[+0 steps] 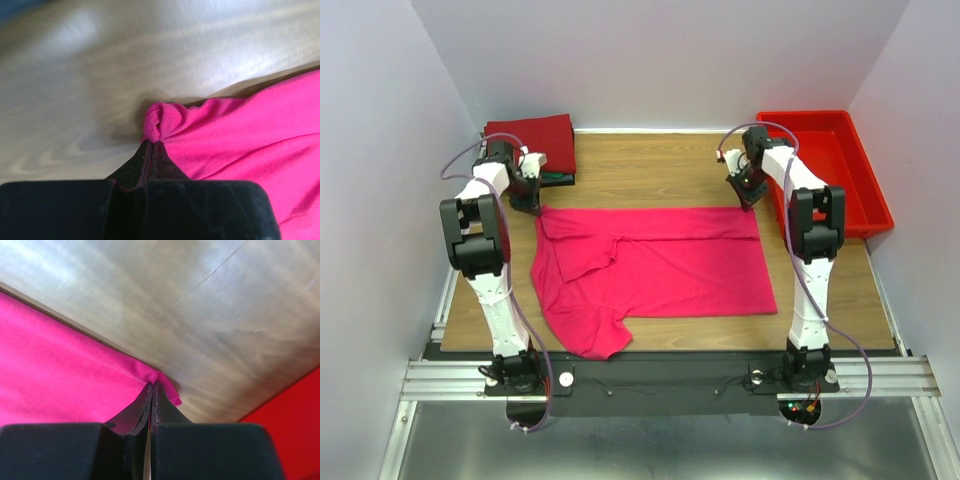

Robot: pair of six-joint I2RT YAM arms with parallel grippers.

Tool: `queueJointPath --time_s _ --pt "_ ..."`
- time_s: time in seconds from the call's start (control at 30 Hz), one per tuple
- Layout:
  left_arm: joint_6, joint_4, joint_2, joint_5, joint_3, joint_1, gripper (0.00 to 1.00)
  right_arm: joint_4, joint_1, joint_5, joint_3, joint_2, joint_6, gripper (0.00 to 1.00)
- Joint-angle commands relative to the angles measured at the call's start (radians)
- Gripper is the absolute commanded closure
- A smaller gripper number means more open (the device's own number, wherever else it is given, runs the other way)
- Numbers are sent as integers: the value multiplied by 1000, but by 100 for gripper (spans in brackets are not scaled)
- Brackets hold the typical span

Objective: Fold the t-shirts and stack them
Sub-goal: Fold the tshirt

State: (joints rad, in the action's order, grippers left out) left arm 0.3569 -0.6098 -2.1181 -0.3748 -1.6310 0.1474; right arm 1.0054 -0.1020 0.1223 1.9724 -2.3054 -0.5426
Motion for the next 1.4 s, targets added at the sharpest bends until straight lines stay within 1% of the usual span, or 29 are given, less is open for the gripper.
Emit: queueJointPath --time_s 0.0,0.17,0.3,0.33,0.37,0.4,0.43,0.47,0.5,0.53,0.57,0.6,0.7,0.73,0.8,0.87,0.9,0.93,1.0,1.03,1.07,1.1,1.13,1.17,1.27,1.37 --pt "14 -10 -20 22 -96 12 100 -42 -8 -68 63 -26 9 99" --pt "14 -19 -75 48 -200 12 100 -103 -8 -107 136 -49 44 99" --pt "17 -12 -111 69 -256 12 100 -113 -13 -116 206 -103 66 99" --pt "22 -13 -121 71 -274 12 100 -114 -16 -142 213 -118 70 99" --pt "27 -18 -123 70 -282 12 99 -114 -16 -151 221 -124 76 99" --pt "33 -25 -120 67 -283 14 95 -111 -18 -164 224 -126 87 98" --pt "45 -27 -90 62 -270 12 83 -110 -19 -159 218 -109 90 91" --pt "68 -18 -65 53 -250 14 76 -106 -19 -150 209 -91 93 70" --pt "86 -13 -36 47 -227 14 70 -105 -18 -127 197 -74 108 58" --pt "100 -7 27 33 -178 14 63 -102 -19 -104 183 -33 115 44" --pt "131 -5 61 27 -155 12 61 -94 -22 -89 174 -13 118 42" --pt "148 -10 123 8 -111 14 60 -81 -30 -70 165 9 127 41" --pt "204 -33 210 -12 -52 14 60 -30 -31 -12 142 81 136 41" --pt "226 -45 262 -42 -14 14 59 -21 -33 29 105 101 135 41" --pt "261 -67 309 -61 31 12 59 -8 -33 59 51 164 125 42" --pt "307 -79 371 -79 109 12 59 2 -33 92 1 202 110 47" --pt "336 -93 385 -90 134 11 59 7 -33 102 -65 218 107 49" --pt "388 -123 408 -113 185 9 61 15 -34 128 -91 253 95 54" --pt "462 -184 434 -145 242 9 62 47 -36 167 -182 290 75 57" --pt "534 -202 466 -160 307 9 62 55 -34 204 -223 334 54 59" --pt "566 -215 486 -165 342 9 62 64 -38 218 -262 362 38 59" --pt "602 -243 519 -167 376 9 62 67 -39 230 -341 388 15 59" --pt "676 -257 535 -164 435 9 62 70 -44 235 -378 438 1 59" --pt "709 -284 550 -161 463 11 63 73 -47 235 -417 466 -14 59" --pt "827 -303 624 -144 572 9 62 70 -57 226 -578 573 -74 59" --pt "887 -303 701 -131 652 9 59 17 -67 189 -736 688 -134 59"
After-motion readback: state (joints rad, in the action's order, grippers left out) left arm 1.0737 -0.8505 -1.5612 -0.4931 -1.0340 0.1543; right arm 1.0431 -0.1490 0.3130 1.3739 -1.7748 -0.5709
